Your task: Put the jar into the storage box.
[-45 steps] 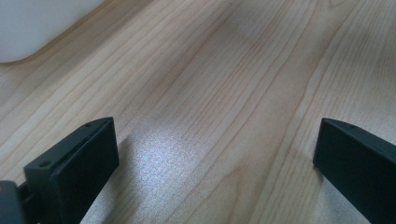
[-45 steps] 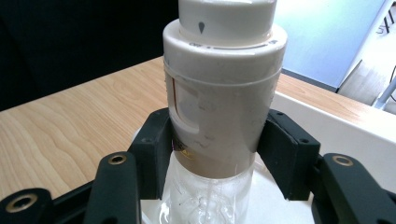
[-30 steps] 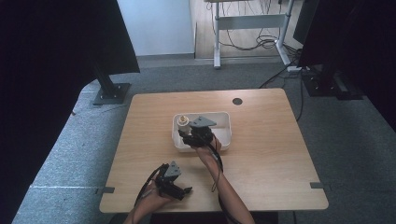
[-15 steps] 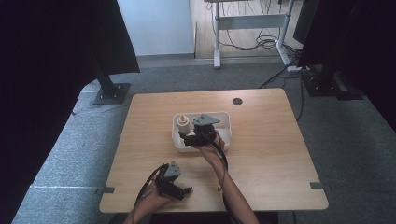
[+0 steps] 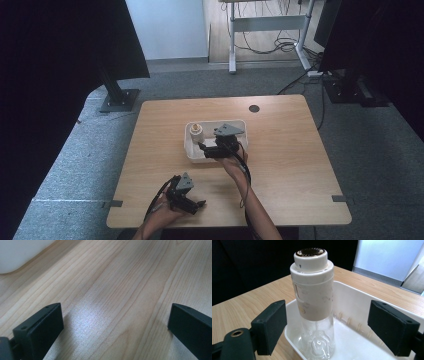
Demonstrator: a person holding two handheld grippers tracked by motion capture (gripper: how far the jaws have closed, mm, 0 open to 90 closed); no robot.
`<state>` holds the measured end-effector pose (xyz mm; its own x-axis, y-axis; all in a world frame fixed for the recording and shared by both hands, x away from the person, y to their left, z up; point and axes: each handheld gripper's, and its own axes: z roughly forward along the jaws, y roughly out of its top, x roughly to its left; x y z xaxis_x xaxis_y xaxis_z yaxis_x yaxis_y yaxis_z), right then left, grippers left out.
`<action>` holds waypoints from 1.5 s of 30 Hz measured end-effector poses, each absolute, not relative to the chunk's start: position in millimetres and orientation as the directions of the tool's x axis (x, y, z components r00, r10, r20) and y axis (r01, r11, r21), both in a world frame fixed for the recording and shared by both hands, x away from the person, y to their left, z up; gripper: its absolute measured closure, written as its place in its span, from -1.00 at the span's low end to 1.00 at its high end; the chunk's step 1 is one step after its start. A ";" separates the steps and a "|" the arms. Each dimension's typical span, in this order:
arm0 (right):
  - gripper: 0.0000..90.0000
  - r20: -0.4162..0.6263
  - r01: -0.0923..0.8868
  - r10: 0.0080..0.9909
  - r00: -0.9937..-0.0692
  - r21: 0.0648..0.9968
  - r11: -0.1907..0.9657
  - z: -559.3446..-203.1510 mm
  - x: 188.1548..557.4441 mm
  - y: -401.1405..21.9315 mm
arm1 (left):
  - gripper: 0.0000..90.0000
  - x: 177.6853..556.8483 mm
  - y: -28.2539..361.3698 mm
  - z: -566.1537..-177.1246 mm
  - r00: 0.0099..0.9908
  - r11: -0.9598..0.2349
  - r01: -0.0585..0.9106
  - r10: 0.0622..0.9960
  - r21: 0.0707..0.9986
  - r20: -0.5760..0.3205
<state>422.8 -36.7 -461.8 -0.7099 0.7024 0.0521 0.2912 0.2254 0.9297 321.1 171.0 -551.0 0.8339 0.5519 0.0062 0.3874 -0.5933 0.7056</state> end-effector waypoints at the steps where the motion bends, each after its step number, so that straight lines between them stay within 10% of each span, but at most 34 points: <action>1: -0.67 0.052 0.291 0.701 -0.711 0.930 0.226 -461.8 422.1 -37.7 | -1.00 321.1 171.0 -550.9 0.834 -0.594 0.387 0.552 0.705 0.006; 24: -0.67 0.209 0.481 0.754 -0.623 0.862 0.159 -543.9 411.4 -66.4 | -1.00 321.1 171.0 -550.8 0.834 -0.597 0.388 0.551 0.703 0.007; 45: -0.63 0.207 0.465 0.758 -0.619 0.874 0.141 -532.6 399.2 -87.6 | -1.00 320.2 168.5 -550.8 0.835 -0.597 0.388 0.550 0.702 0.007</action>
